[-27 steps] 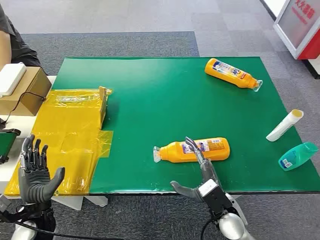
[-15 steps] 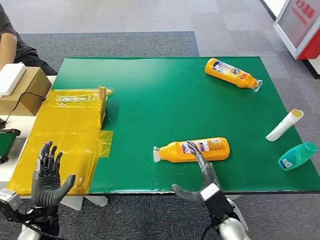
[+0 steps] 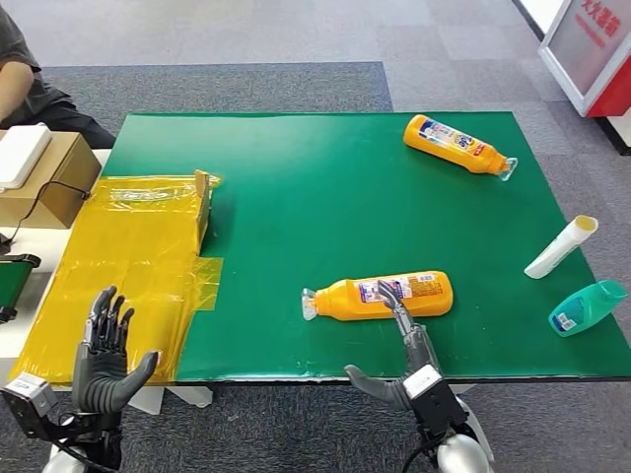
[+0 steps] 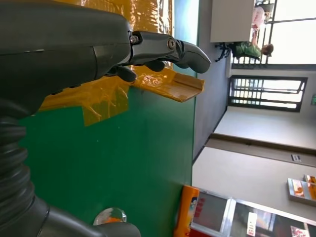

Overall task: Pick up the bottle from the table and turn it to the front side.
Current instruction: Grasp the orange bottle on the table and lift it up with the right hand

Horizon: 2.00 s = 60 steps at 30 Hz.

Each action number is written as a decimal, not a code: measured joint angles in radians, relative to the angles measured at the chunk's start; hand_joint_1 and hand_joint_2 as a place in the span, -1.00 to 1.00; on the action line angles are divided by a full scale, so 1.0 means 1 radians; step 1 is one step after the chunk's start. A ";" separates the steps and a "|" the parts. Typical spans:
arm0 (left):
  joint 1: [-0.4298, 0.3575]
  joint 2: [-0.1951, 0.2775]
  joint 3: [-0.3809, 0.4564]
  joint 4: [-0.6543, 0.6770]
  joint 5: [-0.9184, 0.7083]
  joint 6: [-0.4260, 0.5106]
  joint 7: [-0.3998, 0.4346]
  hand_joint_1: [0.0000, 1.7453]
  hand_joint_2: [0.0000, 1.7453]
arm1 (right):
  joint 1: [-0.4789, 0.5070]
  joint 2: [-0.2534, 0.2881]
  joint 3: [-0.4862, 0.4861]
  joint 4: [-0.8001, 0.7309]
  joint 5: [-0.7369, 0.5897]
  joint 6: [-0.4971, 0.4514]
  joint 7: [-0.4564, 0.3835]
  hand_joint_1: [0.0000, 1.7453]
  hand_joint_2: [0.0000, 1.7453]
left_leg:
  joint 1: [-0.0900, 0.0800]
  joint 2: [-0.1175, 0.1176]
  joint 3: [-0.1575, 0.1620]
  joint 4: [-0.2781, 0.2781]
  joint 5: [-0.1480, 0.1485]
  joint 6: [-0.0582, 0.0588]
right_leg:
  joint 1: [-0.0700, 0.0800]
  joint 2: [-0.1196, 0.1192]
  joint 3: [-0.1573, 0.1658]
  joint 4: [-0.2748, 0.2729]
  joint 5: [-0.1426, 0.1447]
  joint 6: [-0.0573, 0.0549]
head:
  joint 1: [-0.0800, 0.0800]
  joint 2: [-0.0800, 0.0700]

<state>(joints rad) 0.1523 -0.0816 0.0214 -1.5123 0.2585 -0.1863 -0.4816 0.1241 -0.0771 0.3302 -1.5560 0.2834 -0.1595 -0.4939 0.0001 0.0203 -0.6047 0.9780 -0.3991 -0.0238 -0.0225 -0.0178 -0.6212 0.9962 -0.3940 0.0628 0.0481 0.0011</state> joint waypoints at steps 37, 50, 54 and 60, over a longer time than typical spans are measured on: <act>-0.030 0.042 -0.023 0.093 -0.309 0.127 0.088 -1.00 1.00 | -0.467 -0.181 0.000 0.395 0.450 0.182 0.506 -1.00 1.00 | -0.001 0.000 -0.001 0.000 0.004 0.001 | -0.001 0.000 0.000 0.000 0.003 0.002 | 0.000 0.000; -0.030 0.042 -0.029 0.093 -0.309 0.127 0.088 -1.00 1.00 | -0.487 -0.186 0.019 0.440 0.450 0.182 0.506 -1.00 1.00 | -0.001 0.000 -0.001 0.000 0.004 0.002 | -0.001 0.000 0.000 0.000 0.003 0.002 | 0.000 0.000; -0.030 0.042 -0.029 0.093 -0.309 0.127 0.088 -1.00 1.00 | -0.488 -0.187 0.024 0.444 0.450 0.182 0.506 -1.00 1.00 | -0.001 0.000 -0.001 0.000 0.004 0.002 | -0.001 0.000 0.000 0.000 0.003 0.002 | 0.000 0.000; -0.030 0.042 -0.029 0.093 -0.309 0.127 0.088 -1.00 1.00 | -0.492 -0.188 0.028 0.450 0.456 0.191 0.517 -1.00 1.00 | -0.001 0.000 -0.001 0.000 0.004 0.002 | -0.001 0.000 0.000 0.000 0.003 0.002 | 0.000 0.000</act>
<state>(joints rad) 0.1220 -0.0397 -0.0079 -1.4195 -0.0504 -0.0595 -0.3937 -0.3676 -0.2653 0.3585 -1.1063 0.7391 0.0311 0.0233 -0.0006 0.0203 -0.6055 0.9781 -0.3950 -0.0221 -0.0233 -0.0181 -0.6209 0.9962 -0.3907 0.0649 0.0480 0.0011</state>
